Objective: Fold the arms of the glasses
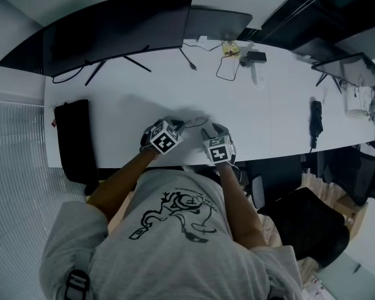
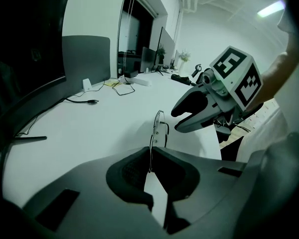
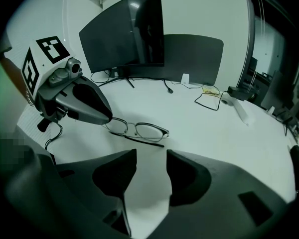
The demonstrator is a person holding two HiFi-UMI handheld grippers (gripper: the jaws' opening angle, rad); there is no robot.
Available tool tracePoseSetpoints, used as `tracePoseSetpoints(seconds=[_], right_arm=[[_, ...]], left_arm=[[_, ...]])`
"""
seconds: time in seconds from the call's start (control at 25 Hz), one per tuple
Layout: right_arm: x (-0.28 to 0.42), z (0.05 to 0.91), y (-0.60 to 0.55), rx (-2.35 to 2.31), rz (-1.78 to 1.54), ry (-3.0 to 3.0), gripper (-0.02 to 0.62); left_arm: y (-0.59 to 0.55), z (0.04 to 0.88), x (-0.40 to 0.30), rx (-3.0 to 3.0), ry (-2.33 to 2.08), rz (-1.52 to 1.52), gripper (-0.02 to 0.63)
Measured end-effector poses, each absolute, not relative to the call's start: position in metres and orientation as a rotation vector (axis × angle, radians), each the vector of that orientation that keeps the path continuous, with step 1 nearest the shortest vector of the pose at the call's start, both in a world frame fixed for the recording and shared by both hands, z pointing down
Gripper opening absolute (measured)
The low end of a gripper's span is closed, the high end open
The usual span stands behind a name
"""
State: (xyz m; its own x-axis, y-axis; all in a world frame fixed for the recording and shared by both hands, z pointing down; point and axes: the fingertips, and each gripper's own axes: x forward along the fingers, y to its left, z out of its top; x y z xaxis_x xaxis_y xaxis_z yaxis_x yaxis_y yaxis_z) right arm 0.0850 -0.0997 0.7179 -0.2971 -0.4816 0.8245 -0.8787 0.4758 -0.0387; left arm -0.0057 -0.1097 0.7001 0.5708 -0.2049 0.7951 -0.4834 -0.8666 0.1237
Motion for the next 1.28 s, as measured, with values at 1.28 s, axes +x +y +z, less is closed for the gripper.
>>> tracePoseSetpoints(seconds=[1.28], right_arm=[[0.094, 0.685, -0.102, 1.181, 0.634, -2.031, 0.16]], left_arm=[[-0.128, 0.709, -0.007, 2.761, -0.741, 1.478, 0.044]])
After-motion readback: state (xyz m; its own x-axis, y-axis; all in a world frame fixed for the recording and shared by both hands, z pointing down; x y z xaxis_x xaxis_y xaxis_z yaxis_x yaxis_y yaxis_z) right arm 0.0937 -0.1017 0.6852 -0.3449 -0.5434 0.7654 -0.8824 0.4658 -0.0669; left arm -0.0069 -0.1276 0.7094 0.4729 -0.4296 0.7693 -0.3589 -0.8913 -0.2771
